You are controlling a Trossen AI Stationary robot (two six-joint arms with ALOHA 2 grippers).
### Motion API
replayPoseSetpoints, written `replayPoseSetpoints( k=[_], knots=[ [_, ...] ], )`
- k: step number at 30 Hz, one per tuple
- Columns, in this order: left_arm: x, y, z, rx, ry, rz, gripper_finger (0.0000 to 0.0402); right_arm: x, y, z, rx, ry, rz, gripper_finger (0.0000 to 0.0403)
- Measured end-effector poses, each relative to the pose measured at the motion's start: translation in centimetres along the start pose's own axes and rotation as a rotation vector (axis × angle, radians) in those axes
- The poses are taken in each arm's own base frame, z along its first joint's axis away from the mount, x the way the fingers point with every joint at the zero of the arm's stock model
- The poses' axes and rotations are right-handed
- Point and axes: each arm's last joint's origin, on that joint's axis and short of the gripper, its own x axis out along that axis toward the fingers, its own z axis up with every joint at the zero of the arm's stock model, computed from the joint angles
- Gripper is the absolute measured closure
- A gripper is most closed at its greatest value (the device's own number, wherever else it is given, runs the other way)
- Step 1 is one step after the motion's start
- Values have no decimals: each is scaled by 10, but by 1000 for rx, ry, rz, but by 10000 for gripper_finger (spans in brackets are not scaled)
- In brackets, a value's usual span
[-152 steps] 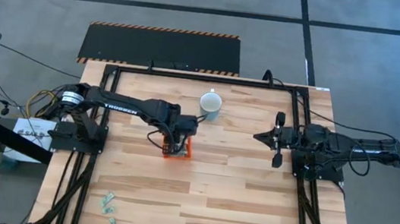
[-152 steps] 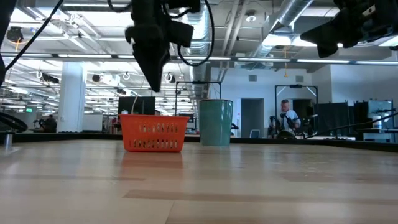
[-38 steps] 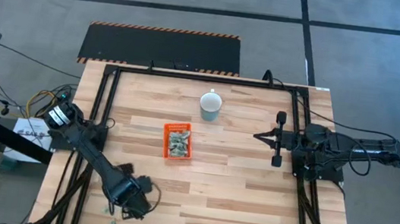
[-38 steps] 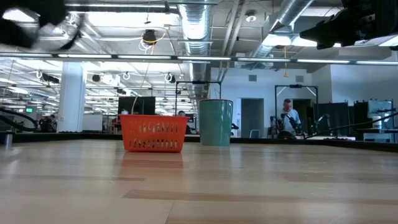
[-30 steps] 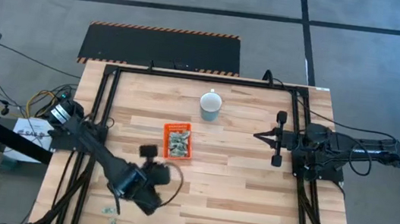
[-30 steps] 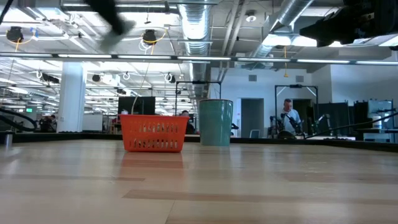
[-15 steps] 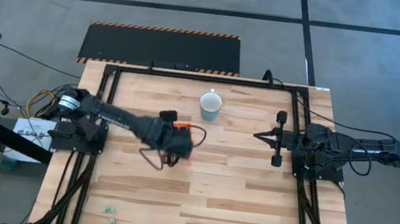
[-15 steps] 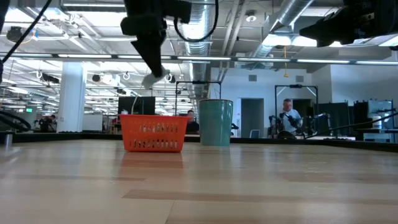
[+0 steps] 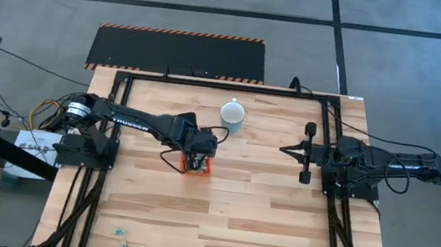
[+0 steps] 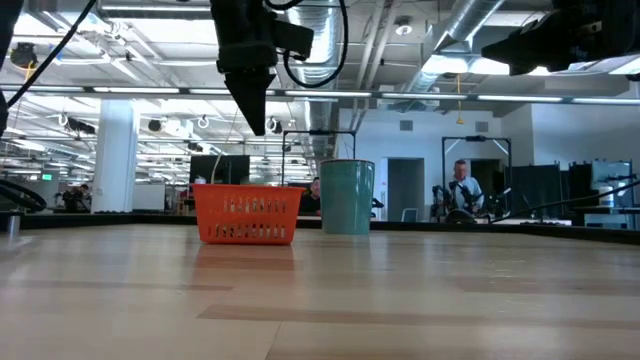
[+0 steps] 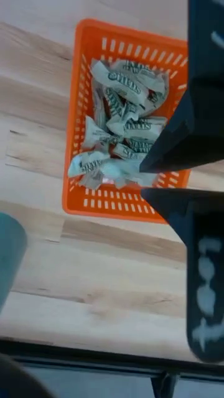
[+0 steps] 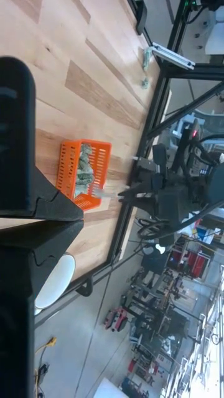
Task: Pick and place items into bin
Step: Put the green stevia packet into the orange bin
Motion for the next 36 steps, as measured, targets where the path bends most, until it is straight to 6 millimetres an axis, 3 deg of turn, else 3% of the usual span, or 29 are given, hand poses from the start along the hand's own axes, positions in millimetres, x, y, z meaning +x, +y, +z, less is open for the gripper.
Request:
replayPoseSetpoints(
  k=[6,13,17,29,36],
  knots=[
    [0,1,-2,7,32,-12,315,0,0,0,4,0,0,401],
    [-24,-3,-29,-148,391,-140,294,0,0,0,7,1,0,401],
    [-46,-29,-49,-191,508,-184,294,0,0,0,7,1,0,401],
    [-90,-135,-124,-230,473,-190,294,0,0,0,8,1,0,401],
    [-96,-166,-150,-314,415,-254,267,0,0,0,1,1,0,401]
  ],
)
